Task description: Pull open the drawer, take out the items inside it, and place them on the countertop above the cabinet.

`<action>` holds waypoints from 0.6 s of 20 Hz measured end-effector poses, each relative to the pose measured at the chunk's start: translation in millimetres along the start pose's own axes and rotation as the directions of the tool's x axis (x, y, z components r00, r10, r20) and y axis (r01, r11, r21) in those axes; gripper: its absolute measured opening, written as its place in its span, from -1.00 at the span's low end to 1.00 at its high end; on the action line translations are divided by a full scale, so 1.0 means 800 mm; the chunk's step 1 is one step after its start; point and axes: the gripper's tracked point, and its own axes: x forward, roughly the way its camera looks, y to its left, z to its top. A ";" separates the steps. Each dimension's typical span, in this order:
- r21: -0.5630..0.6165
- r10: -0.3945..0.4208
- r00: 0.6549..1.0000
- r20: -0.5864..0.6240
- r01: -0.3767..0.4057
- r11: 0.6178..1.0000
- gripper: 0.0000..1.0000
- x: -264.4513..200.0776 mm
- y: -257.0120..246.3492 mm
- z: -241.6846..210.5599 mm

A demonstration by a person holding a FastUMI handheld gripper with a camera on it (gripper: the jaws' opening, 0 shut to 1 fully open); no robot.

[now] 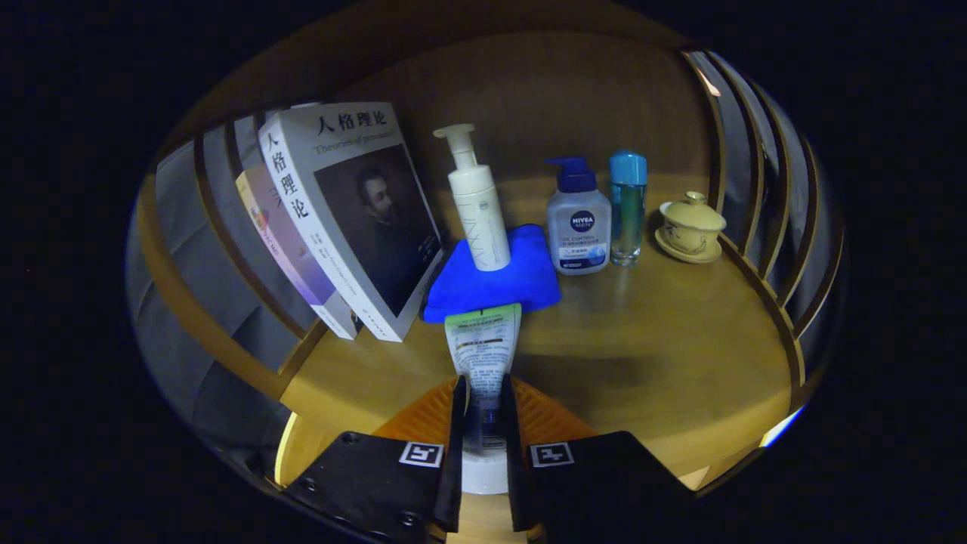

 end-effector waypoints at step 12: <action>-0.136 -0.064 0.883 0.465 0.143 0.980 0.96 -0.150 0.017 0.014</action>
